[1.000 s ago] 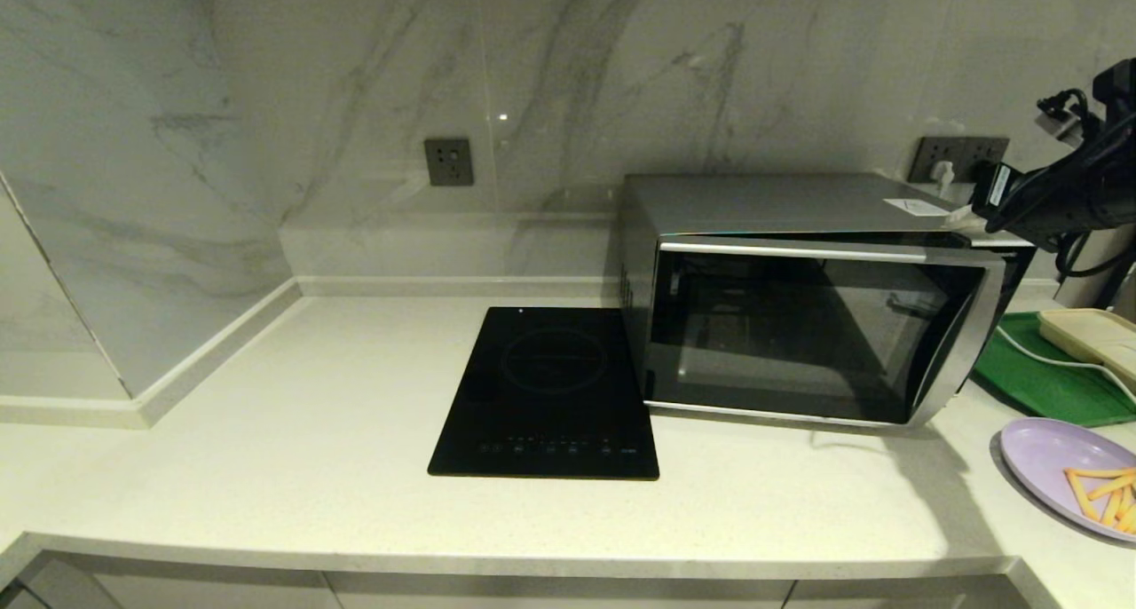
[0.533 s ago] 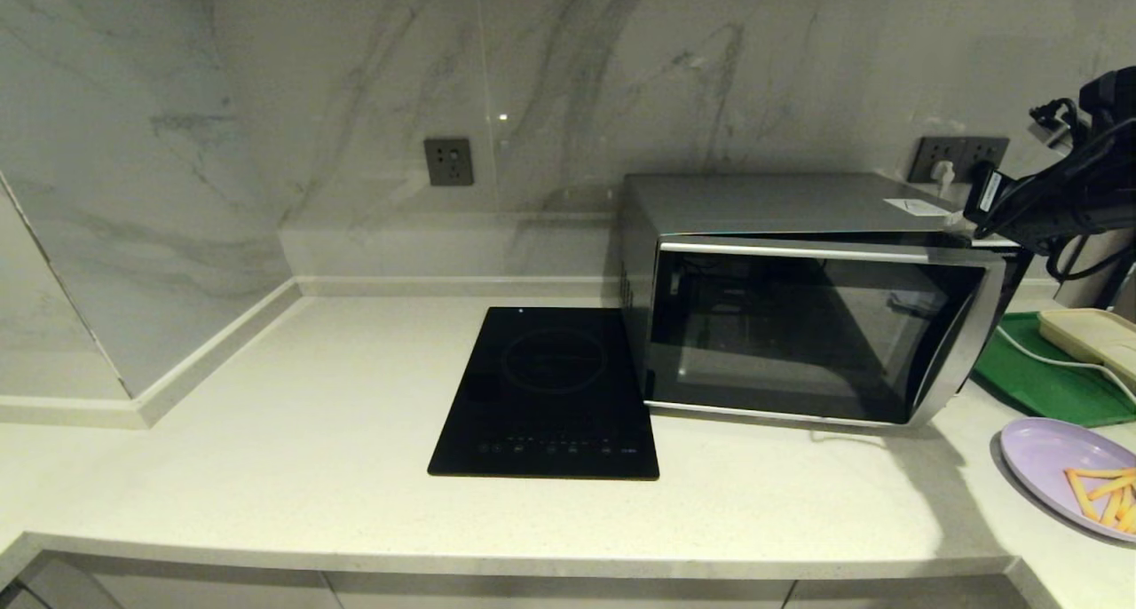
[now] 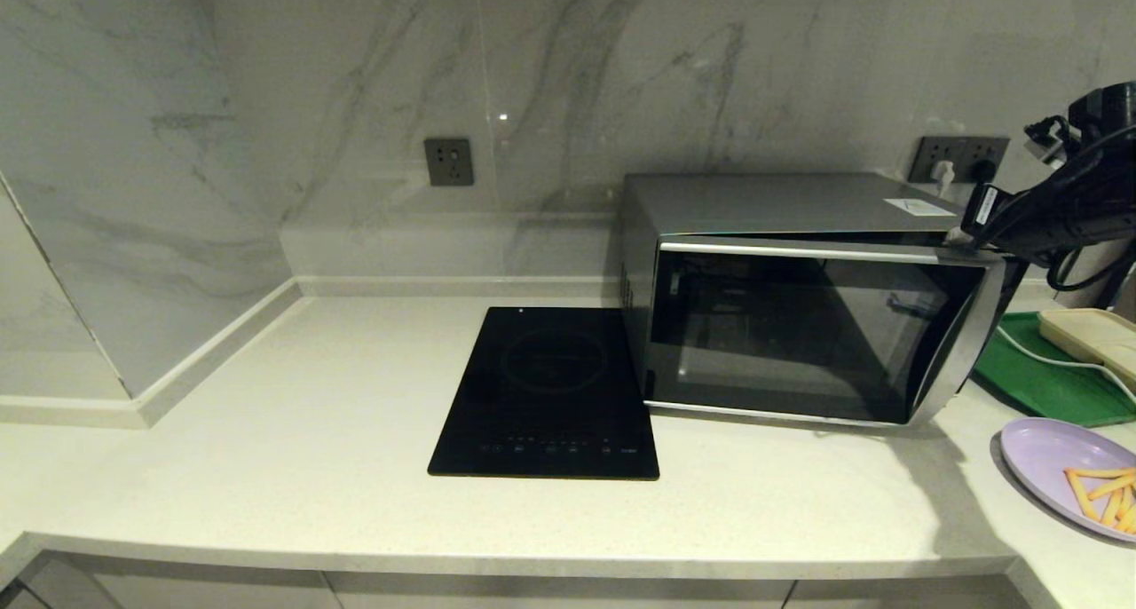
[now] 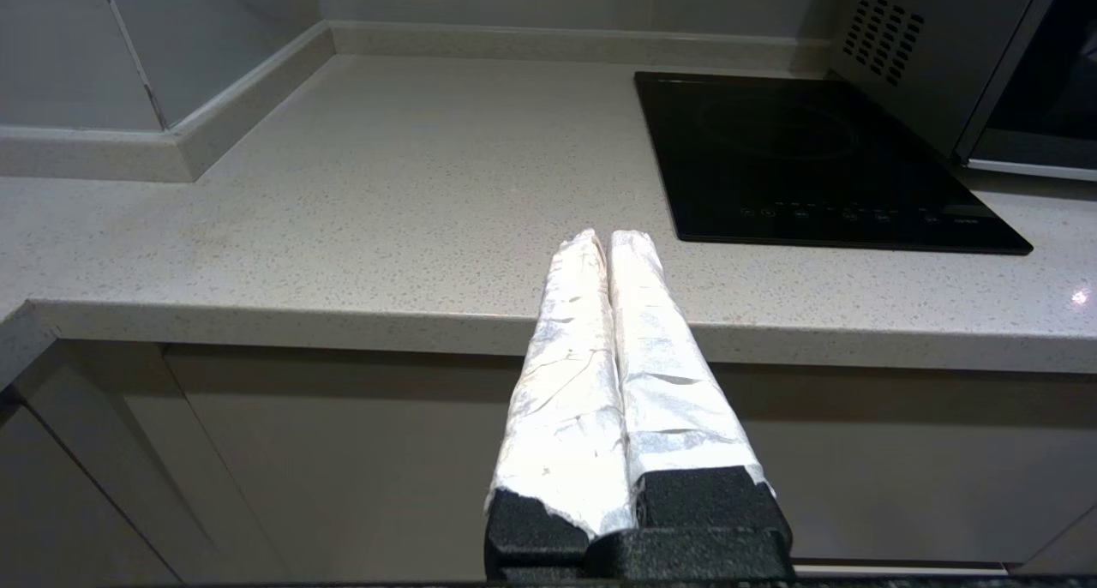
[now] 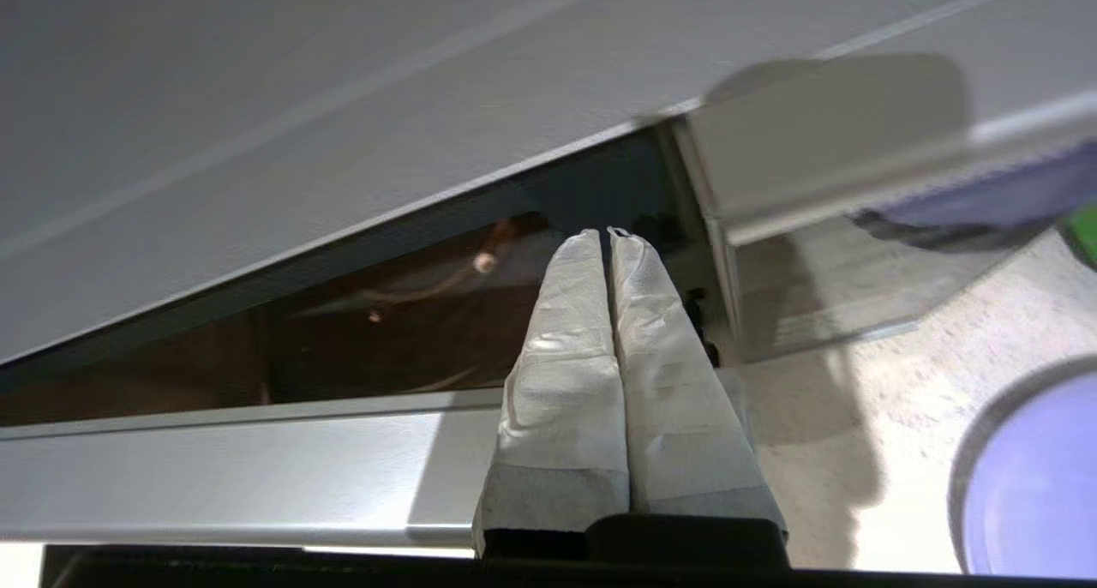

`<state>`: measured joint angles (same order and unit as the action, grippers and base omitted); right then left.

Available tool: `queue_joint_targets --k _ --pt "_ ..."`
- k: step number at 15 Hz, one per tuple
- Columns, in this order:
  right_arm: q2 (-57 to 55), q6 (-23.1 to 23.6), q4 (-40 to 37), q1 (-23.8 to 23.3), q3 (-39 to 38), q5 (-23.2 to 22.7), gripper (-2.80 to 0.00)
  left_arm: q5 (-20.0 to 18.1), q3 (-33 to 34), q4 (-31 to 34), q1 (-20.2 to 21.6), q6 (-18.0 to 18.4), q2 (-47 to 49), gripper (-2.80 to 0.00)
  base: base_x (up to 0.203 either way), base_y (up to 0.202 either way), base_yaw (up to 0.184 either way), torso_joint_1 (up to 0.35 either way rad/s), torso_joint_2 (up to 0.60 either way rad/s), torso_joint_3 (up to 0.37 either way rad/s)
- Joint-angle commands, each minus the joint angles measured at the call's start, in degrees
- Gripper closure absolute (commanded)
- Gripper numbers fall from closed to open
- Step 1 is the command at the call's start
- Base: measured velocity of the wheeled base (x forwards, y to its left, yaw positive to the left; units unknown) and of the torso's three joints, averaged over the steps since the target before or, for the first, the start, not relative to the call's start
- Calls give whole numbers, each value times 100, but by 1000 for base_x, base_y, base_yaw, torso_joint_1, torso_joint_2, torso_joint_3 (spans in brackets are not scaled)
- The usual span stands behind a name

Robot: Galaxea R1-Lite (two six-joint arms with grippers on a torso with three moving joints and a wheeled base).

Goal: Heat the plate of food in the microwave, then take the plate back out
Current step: Open the microwave oven

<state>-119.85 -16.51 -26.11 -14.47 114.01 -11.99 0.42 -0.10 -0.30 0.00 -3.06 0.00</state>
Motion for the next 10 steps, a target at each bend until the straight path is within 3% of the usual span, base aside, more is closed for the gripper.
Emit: queue_joint_targets --k 1,10 --pt "25 -10 -186 -21 -1 13 0 3 1 -5 0 -2 0 0 0 0 0 0 0 0" --pt "804 19 -2056 -78 -38 -73 0 2 1 -5 0 -2 0 0 0 0 0 0 0 0"
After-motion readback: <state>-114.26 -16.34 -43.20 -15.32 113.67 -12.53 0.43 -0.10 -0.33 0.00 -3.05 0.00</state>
